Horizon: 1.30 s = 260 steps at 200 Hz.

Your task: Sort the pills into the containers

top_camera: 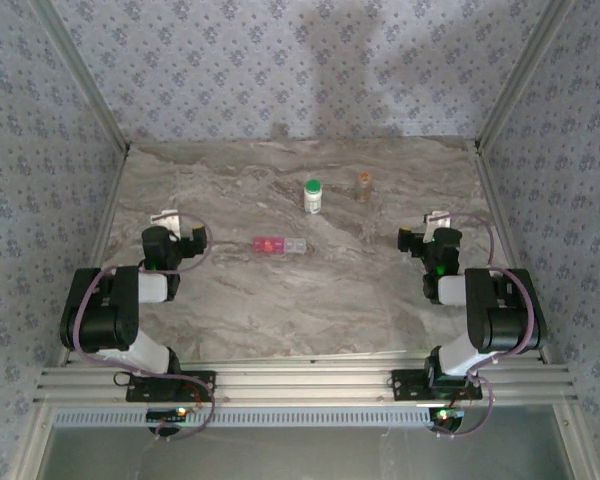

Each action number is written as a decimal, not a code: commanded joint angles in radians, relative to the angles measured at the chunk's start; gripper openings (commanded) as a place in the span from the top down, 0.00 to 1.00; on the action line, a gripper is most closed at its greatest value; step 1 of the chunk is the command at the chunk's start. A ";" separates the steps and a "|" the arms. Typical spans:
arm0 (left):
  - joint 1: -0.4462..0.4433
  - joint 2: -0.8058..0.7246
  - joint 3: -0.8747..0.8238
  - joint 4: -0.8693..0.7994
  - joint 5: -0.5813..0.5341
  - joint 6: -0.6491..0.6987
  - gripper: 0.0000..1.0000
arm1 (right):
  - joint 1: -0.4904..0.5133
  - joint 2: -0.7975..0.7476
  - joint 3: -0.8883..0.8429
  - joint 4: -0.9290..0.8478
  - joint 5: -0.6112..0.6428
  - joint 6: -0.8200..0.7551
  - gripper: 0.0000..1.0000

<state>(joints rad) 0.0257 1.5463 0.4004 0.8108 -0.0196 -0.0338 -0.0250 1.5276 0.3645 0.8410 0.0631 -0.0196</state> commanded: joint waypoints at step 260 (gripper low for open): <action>-0.026 -0.013 0.012 0.006 -0.062 0.018 0.01 | -0.003 -0.003 0.019 -0.013 -0.002 0.000 0.00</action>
<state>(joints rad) -0.0208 1.5463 0.3996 0.8165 -0.1196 -0.0113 -0.0250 1.5276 0.3645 0.8410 0.0631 -0.0196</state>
